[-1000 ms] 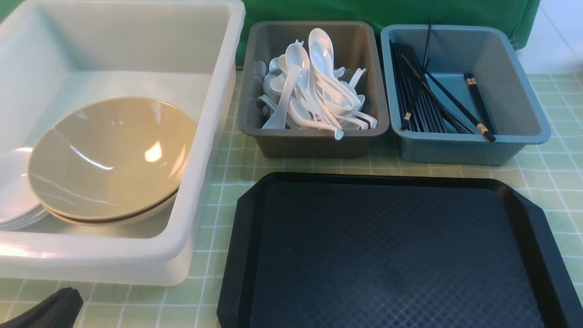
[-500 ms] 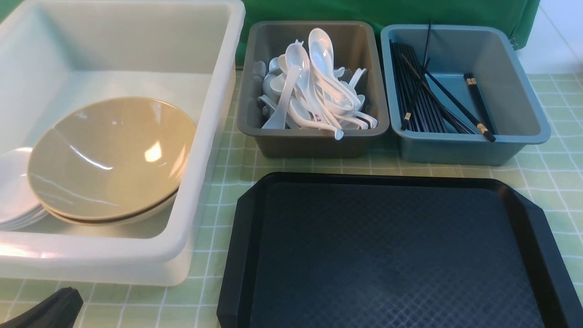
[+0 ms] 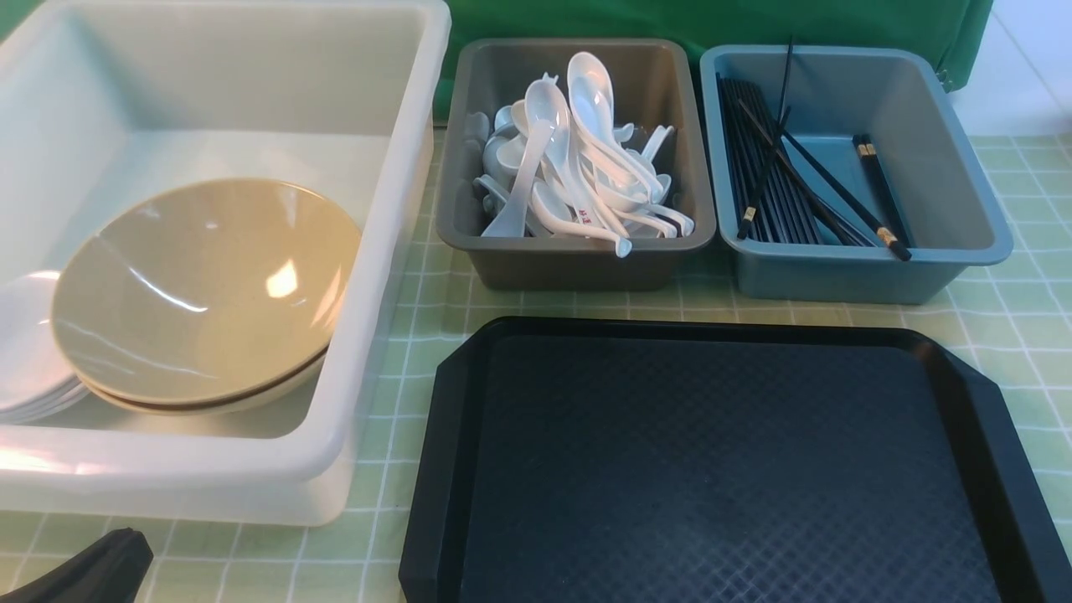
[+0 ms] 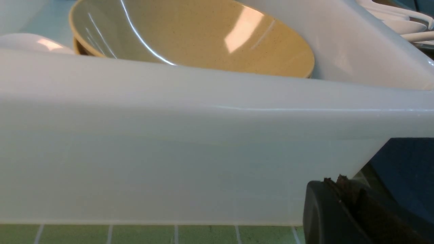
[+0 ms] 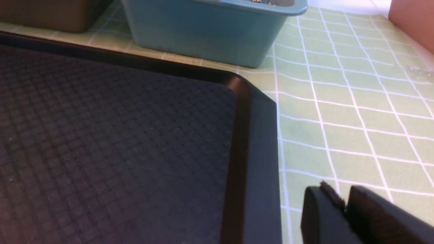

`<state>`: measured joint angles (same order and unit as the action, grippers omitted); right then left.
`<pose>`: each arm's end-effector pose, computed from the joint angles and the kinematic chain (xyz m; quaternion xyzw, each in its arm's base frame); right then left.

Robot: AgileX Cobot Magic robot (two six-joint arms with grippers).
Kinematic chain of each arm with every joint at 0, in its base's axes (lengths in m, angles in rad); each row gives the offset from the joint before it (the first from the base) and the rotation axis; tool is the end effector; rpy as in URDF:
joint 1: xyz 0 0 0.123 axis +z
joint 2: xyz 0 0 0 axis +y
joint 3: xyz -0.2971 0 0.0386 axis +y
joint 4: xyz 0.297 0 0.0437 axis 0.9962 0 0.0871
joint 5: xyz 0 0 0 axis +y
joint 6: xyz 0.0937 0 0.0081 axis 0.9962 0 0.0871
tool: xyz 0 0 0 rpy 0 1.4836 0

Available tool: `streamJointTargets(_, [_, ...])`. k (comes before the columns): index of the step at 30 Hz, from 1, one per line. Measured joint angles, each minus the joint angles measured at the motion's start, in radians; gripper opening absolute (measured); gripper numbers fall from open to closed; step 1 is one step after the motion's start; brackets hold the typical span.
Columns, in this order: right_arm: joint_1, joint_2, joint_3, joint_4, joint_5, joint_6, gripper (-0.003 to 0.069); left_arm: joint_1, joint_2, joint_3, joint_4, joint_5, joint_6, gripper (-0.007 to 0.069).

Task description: On green table put chopsticks spoon bowls plates into blue grey white boxes.

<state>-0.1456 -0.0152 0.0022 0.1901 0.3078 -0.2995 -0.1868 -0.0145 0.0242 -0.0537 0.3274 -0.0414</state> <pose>0.0905 -0.0078 0.1857 -0.0075 0.7748 -0.0611 0.6292 0.0890 -0.0185 0.1748 0.0426 0.7884 -0.0921 0.6067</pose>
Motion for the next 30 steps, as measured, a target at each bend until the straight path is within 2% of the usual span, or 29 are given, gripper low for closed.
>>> streamJointTargets(30, [0.000,0.000,0.000,0.000,-0.001,0.006,0.0149,0.009,0.000,0.000,0.000,-0.001,0.011,-0.0001])
